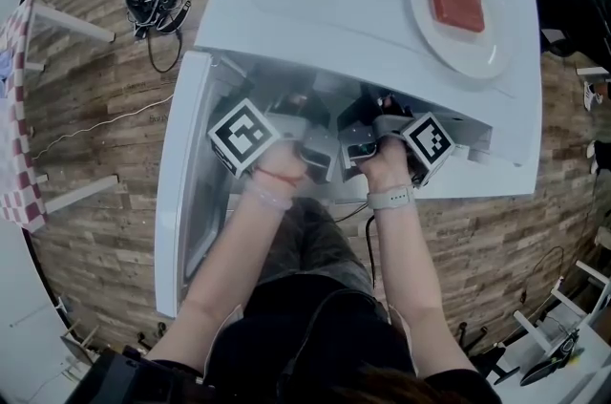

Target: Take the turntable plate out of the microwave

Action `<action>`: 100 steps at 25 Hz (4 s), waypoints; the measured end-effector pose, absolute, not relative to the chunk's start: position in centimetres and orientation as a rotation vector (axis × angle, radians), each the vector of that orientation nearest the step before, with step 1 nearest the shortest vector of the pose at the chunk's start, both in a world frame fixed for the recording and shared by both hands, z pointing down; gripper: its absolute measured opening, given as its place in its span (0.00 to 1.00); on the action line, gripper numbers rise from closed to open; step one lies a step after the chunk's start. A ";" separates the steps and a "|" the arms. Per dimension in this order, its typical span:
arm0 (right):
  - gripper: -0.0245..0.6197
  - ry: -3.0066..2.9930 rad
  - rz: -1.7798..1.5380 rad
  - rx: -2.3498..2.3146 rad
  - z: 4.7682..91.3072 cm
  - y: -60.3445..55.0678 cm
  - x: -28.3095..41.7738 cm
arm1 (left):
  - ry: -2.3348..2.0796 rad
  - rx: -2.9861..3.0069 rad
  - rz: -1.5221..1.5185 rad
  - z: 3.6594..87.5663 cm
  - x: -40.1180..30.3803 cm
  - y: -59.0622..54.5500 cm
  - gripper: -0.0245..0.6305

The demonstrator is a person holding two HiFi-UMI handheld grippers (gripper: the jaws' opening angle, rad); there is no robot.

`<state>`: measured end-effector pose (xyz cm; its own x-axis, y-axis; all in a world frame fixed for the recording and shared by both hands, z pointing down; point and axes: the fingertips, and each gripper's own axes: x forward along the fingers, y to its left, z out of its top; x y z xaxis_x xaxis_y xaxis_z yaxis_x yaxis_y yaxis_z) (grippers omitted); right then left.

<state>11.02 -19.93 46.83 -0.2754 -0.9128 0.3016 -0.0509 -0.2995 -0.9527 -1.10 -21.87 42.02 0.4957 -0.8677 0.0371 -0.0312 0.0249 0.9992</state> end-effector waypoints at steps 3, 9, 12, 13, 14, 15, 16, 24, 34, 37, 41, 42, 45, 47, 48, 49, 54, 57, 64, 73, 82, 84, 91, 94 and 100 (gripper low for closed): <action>0.18 1.234 -1.643 -1.312 47.2 -20.0 11.4 | -0.876 1.408 -0.727 43.0 -1.1 -21.4 0.31; 0.11 1.255 -1.594 -1.348 47.3 -19.3 12.0 | -0.883 1.402 -0.662 45.1 -0.7 -20.3 0.31; 0.11 1.294 -1.583 -1.354 47.2 -19.0 11.8 | -0.881 1.426 -0.643 45.5 -0.7 -19.7 0.31; 0.11 1.298 -1.579 -1.351 47.1 -18.9 11.8 | -0.873 1.432 -0.639 45.5 -0.5 -19.6 0.31; 0.11 1.298 -1.578 -1.346 47.1 -18.8 11.7 | -0.864 1.435 -0.634 45.5 -0.4 -19.5 0.31; 0.11 1.295 -1.580 -1.339 47.1 -18.6 11.7 | -0.858 1.437 -0.629 45.5 -0.3 -19.3 0.31; 0.11 1.291 -1.583 -1.332 47.2 -18.5 11.7 | -0.855 1.438 -0.623 45.5 -0.2 -19.2 0.31; 0.11 1.288 -1.606 -1.287 47.1 -16.8 11.1 | -0.834 1.399 -0.572 47.0 0.3 -17.3 0.31; 0.11 1.319 -1.611 -1.255 46.9 -15.1 11.0 | -0.834 1.325 -0.614 48.6 0.4 -16.6 0.31; 0.11 1.336 -1.614 -1.239 47.0 -14.6 10.7 | -0.850 1.369 -0.588 48.6 0.6 -16.9 0.31; 0.11 1.371 -1.619 -1.231 47.2 -13.7 10.6 | -0.860 1.405 -0.557 48.9 1.2 -16.9 0.31; 0.11 1.379 -1.620 -1.231 47.2 -13.5 10.5 | -0.859 1.393 -0.566 49.0 1.2 -16.9 0.31; 0.11 1.395 -1.637 -1.219 47.4 -12.9 10.2 | -0.856 1.358 -0.598 49.2 1.1 -17.0 0.31; 0.11 1.406 -1.647 -1.211 47.5 -12.4 10.0 | -0.851 1.349 -0.613 49.3 1.2 -17.0 0.31; 0.11 1.412 -1.650 -1.206 47.6 -12.1 9.9 | -0.851 1.349 -0.617 49.3 1.1 -17.0 0.31; 0.11 1.417 -1.655 -1.200 47.6 -11.9 9.7 | -0.855 1.352 -0.617 49.4 1.1 -17.0 0.31; 0.11 1.429 -1.675 -1.180 47.8 -10.8 9.2 | -0.868 1.353 -0.625 49.6 1.0 -17.1 0.31; 0.11 1.435 -1.681 -1.169 47.8 -10.3 9.1 | -0.844 1.333 -0.656 49.6 1.0 -17.1 0.31; 0.11 1.418 -1.714 -1.160 48.5 -8.9 8.8 | -0.806 1.312 -0.710 49.4 0.6 -16.8 0.31; 0.11 1.458 -1.720 -1.139 48.4 -8.6 9.1 | -0.798 1.283 -0.739 49.7 -0.4 -16.9 0.13; 0.11 1.569 -1.648 -1.103 48.1 -8.9 9.7 | -0.771 1.287 -0.773 49.7 -0.4 -16.5 0.09; 0.12 1.570 -1.636 -1.102 48.2 -9.5 10.2 | -0.748 1.271 -0.804 49.1 -0.3 -16.6 0.09; 0.14 1.587 -1.577 -1.127 48.0 -12.0 12.1 | -0.718 1.258 -0.824 48.8 -0.6 -15.9 0.09; 0.14 1.565 -1.572 -1.139 48.3 -12.5 13.0 | -0.722 1.259 -0.822 48.7 -0.7 -15.8 0.09; 0.14 1.559 -1.588 -1.127 49.0 -13.1 13.0 | -0.721 1.275 -0.823 48.5 -1.1 -15.2 0.09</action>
<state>12.96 -13.11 49.00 -0.4308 -0.8914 0.1408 -0.1240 -0.0960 -0.9876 -1.09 -15.21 48.50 0.5298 -0.8480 0.0145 0.1259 0.0955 0.9874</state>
